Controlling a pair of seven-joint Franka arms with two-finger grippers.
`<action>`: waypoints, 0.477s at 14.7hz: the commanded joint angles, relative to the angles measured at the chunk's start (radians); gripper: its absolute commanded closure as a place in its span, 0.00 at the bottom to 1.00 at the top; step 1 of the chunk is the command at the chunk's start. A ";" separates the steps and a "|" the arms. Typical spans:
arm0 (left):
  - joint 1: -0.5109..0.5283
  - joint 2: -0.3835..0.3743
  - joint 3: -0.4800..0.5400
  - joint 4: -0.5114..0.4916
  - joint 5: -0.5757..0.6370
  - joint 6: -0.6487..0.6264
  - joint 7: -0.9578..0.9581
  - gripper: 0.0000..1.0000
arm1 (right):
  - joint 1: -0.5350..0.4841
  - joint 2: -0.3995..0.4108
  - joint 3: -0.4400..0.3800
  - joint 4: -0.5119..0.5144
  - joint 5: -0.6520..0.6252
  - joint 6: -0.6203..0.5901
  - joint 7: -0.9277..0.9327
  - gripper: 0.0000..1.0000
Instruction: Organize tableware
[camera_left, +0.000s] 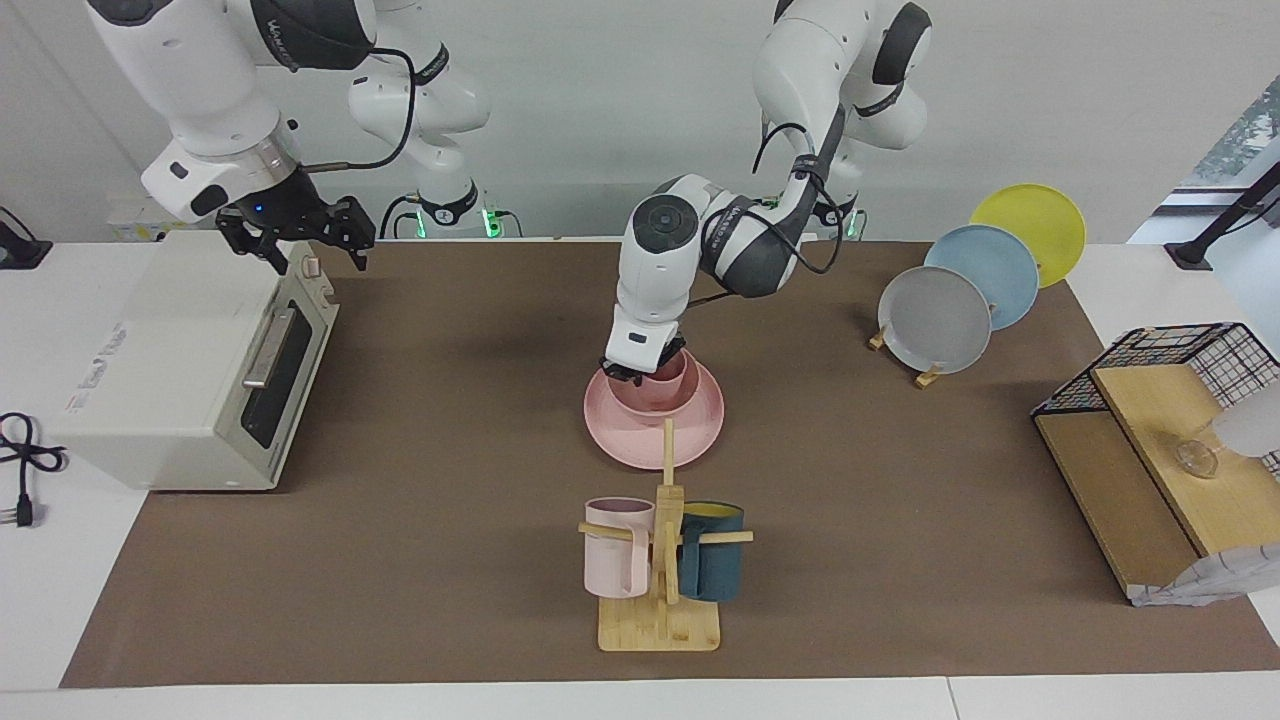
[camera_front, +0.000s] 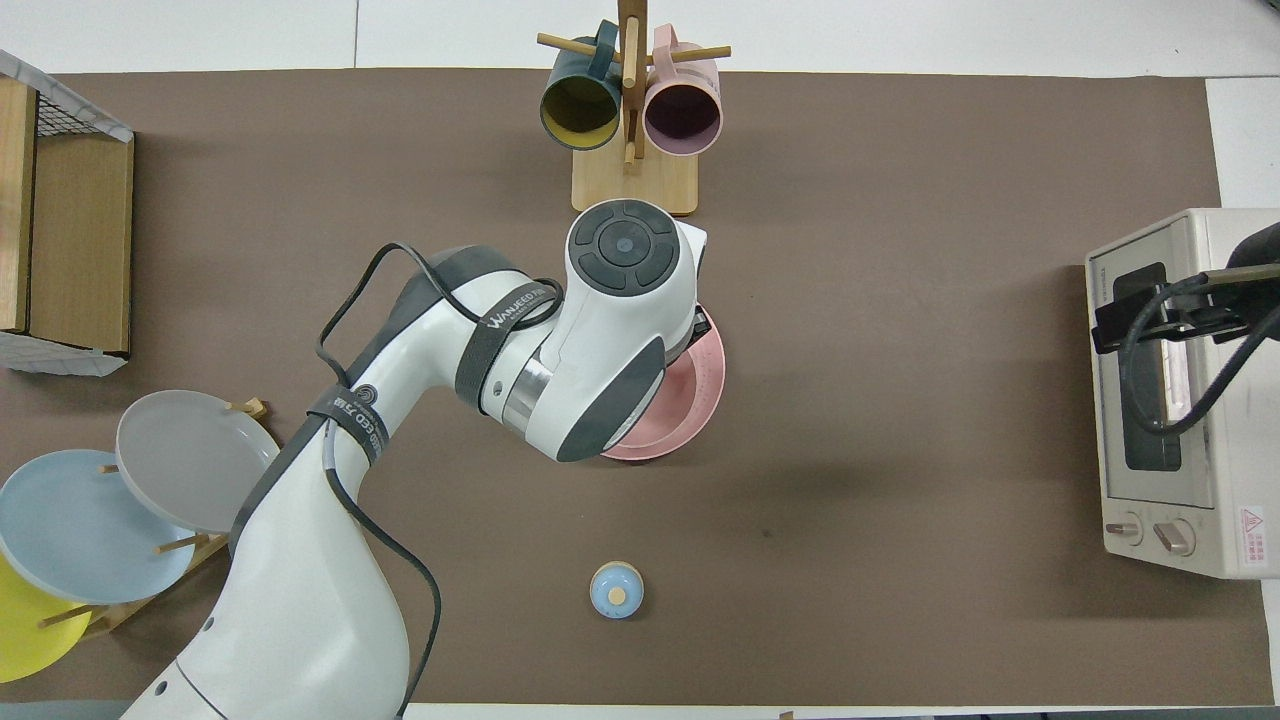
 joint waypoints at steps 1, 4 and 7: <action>-0.014 -0.016 0.017 -0.016 0.031 0.008 -0.012 0.00 | -0.012 -0.016 0.003 -0.017 0.019 -0.016 -0.014 0.00; 0.000 -0.038 0.021 -0.007 0.034 -0.033 0.000 0.00 | -0.026 -0.017 0.012 -0.019 0.019 -0.010 -0.015 0.00; 0.075 -0.146 0.024 0.002 0.031 -0.142 0.092 0.00 | -0.035 -0.016 0.033 -0.019 0.010 -0.014 -0.015 0.00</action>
